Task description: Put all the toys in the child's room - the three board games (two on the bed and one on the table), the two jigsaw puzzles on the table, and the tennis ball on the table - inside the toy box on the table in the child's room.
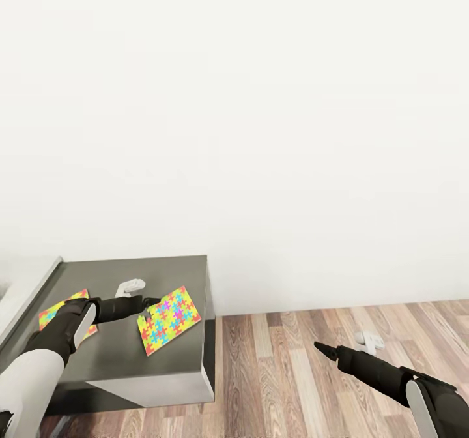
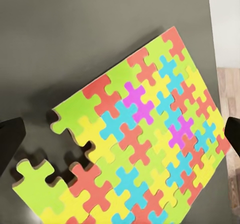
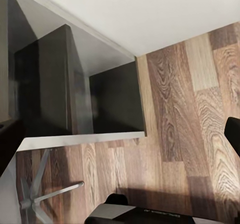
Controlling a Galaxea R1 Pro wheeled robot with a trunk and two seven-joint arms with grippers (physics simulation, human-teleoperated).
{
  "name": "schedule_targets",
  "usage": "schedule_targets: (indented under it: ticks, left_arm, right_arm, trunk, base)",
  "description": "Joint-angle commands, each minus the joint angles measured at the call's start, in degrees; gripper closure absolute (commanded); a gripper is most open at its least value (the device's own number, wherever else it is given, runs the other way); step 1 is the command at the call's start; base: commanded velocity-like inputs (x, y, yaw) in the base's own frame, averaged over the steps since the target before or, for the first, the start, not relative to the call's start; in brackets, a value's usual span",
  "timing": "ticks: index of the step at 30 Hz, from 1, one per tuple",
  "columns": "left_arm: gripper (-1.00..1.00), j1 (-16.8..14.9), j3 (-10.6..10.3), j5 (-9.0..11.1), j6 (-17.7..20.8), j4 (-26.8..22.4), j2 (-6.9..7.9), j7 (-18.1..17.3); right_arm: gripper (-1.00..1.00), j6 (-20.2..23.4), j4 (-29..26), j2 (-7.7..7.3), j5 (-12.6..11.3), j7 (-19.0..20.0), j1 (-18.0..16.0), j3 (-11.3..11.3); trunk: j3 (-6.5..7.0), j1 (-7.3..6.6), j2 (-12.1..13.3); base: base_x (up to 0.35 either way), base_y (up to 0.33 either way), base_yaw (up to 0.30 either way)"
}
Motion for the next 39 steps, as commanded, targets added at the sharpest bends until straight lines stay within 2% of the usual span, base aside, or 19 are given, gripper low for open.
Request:
schedule_targets:
  ticks: [1,19,39]
  left_arm:
    - [-1.0,-0.04,0.14,0.28,0.5,-0.02,0.0,-0.07]
    - [-1.0,-0.04,0.14,0.27,0.49,-0.01,-0.07,-0.07]
    - [-1.0,-0.04,0.14,0.27,0.48,-0.01,-0.07,-0.04]
  right_arm:
    - [-1.0,0.36,-0.05,0.02,-0.02,0.21,-0.05,-0.08]
    - [-1.0,0.36,-0.24,0.03,-0.05,0.29,0.03,-0.03]
    - [-1.0,0.36,-0.26,0.04,-0.06,0.3,0.04,-0.06]
  trunk:
    - [-0.2,0.03,-0.11]
    - [-1.85,0.03,-0.11]
    - [-2.09,0.03,-0.11]
  base:
    - [0.0,0.0,0.0]
    - [0.0,0.0,0.0]
    - [0.0,0.0,0.0]
